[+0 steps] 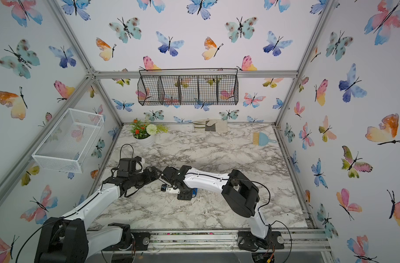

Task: Assemble the letter y with lego
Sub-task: Adjust the lego brick at the center of the board.

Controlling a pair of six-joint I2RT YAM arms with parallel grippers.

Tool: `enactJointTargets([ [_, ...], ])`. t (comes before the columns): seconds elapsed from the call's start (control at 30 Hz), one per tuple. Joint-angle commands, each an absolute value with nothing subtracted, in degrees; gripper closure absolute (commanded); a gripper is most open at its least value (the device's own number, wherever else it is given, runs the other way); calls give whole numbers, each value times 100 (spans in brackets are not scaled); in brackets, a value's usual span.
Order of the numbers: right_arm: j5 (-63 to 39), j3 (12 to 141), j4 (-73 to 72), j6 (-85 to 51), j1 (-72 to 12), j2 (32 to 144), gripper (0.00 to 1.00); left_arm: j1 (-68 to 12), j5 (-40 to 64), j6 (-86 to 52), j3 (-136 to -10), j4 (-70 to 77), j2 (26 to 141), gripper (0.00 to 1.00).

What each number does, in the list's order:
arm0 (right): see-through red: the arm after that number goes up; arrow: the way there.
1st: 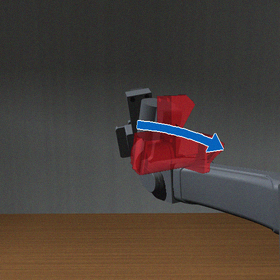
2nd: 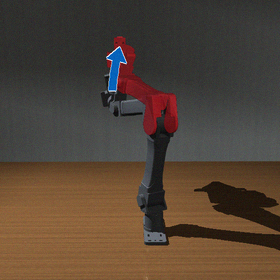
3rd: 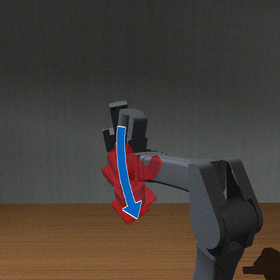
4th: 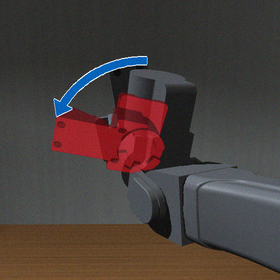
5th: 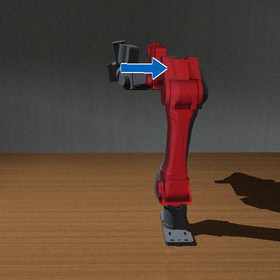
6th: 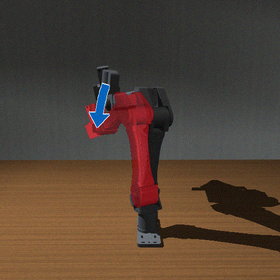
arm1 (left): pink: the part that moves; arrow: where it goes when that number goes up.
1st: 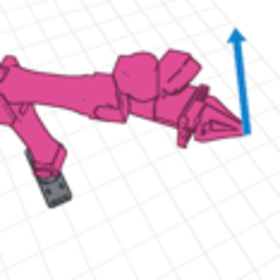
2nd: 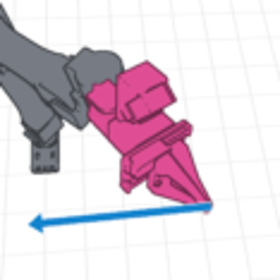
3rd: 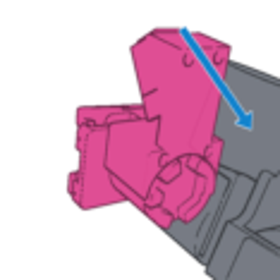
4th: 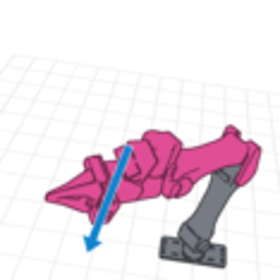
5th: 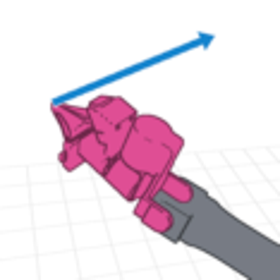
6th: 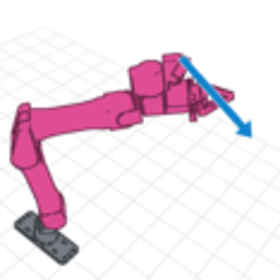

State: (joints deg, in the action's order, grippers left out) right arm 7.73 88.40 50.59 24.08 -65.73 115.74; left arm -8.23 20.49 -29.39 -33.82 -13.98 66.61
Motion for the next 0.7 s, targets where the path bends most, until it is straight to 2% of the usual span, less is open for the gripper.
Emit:
enactJointTargets([
  [0.0,835,8982,5164,2499,-6618,11750,71,-785,2198,-2909,-3325,-1346,6706,3],
  [0.67,773,8994,5234,2285,-6889,11638,73,-784,2241,-2944,-3279,-1255,6737,3],
])
